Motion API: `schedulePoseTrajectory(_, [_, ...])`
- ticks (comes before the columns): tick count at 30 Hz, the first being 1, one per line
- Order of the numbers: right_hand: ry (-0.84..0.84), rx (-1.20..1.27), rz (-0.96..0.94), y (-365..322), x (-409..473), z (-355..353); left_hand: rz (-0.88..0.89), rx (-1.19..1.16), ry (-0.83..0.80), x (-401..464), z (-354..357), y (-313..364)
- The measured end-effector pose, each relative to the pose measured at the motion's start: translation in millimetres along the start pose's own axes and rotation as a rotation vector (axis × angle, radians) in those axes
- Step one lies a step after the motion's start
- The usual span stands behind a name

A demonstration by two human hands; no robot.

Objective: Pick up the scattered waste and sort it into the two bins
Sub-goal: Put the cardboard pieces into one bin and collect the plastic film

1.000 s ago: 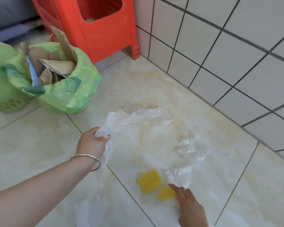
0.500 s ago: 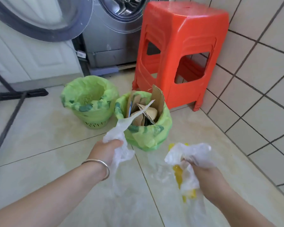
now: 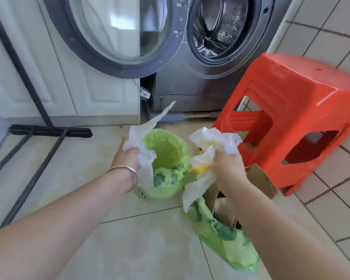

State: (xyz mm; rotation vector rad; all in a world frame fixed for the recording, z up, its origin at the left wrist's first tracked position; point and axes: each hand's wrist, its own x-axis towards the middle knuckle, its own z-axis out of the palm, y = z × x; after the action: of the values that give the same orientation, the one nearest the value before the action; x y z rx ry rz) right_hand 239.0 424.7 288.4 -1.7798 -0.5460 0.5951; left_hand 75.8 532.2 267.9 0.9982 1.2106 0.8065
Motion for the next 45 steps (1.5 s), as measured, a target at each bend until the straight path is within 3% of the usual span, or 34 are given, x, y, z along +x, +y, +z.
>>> schedulePoseTrajectory(5, [0.208, 0.098, 0.103, -3.0, 52.8, 72.9, 0.153, 0.407, 0.076, 84.2, 16.0, -4.2])
schedulePoseTrajectory(10, [0.287, -0.104, -0.105, 19.6, 82.2, 128.2, 0.213, 0.76, 0.032, 127.4, 22.5, -28.6])
schedulePoseTrajectory(15, [0.056, -0.582, -0.362, 73.7, 85.3, 167.0, 0.241, 1.263, -0.25, 145.7, 27.0, -58.1])
schedulePoseTrajectory(19, [-0.403, -1.03, -0.074, 89.7, 92.1, 175.8, 0.227, 1.702, -0.584, 149.8, 30.1, -58.3])
schedulePoseTrajectory(21, [-0.497, -1.173, 0.011, 93.4, 97.4, 176.6, 0.245, 1.771, -0.58, 152.5, 27.5, -47.5])
schedulePoseTrajectory(25, [-0.446, -1.374, -0.059, 100.4, 100.8, 178.5, 0.504, 1.64, -0.345, 160.7, 21.0, -39.1])
schedulePoseTrajectory(28, [-0.398, -1.501, -0.188, 97.4, 97.5, 176.8, 0.443, 1.685, -0.455, 167.8, 29.1, -56.9])
schedulePoseTrajectory(36, [-0.34, -1.255, -0.461, 74.0, 73.8, 144.4, 0.112, 1.957, -0.889, 169.3, 55.0, -80.9])
schedulePoseTrajectory(41, [-0.191, -0.752, -0.381, 65.7, 67.1, 109.6, 0.328, 2.045, -0.691, 179.6, 63.9, -76.6])
schedulePoseTrajectory(45, [-0.004, -0.434, -0.26, 57.3, 50.2, 59.4, 0.682, 1.974, -0.283, 146.8, 67.2, -33.1])
